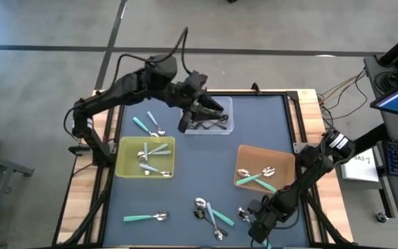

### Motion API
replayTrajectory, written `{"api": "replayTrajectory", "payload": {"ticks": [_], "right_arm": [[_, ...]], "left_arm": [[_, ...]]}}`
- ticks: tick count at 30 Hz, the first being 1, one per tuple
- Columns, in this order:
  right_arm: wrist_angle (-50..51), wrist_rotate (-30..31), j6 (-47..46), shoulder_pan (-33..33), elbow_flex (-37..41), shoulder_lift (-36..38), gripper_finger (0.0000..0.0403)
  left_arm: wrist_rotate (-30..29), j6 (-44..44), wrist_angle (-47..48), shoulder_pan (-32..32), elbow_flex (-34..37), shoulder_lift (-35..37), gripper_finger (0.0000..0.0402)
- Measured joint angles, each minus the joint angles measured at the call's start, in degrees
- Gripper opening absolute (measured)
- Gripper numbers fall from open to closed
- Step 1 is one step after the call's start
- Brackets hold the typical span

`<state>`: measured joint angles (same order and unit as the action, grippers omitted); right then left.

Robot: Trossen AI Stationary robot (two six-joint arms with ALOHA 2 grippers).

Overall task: Sort silverware by color (type)
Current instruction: Put the green spoon into the orange bin

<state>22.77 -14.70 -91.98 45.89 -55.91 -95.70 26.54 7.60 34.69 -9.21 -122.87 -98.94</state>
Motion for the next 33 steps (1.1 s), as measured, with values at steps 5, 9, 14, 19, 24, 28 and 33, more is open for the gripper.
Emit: {"api": "replayTrajectory", "payload": {"ticks": [5, 9, 14, 19, 24, 28, 33], "right_arm": [[0.8, 2.8, 1.9, 0.0, -3.0, 0.0, 0.0096], [0.7, 6.8, 2.6, 0.0, -5.4, 0.0, 0.0096], [3.3, 10.9, 2.3, 0.0, -5.5, -0.1, 0.0095], [6.3, 10.9, 2.0, 0.0, -5.5, -0.1, 0.0095], [4.8, 10.9, 2.0, 0.0, -5.5, -0.1, 0.0096], [5.0, 11.7, 2.0, 0.0, -5.5, -0.1, 0.0096], [4.4, 11.4, 1.5, 0.1, -5.9, -3.2, 0.0096]], "left_arm": [[-1.8, 0.0, 1.6, 0.1, -2.9, 0.0, 0.0122], [-3.2, 0.0, 3.8, 0.1, -3.1, -0.1, 0.0122], [-3.4, 0.0, 6.2, 0.2, -2.6, -0.5, 0.0122], [-3.5, 0.0, 7.4, 0.5, -2.5, -1.2, 0.0122], [-3.5, 0.0, 7.7, 1.0, -2.5, -1.6, 0.0122], [-3.5, 0.0, 7.9, 1.2, -2.5, -1.8, 0.0122], [-3.5, 0.0, 7.9, 1.3, -2.5, -1.8, 0.0122]]}}
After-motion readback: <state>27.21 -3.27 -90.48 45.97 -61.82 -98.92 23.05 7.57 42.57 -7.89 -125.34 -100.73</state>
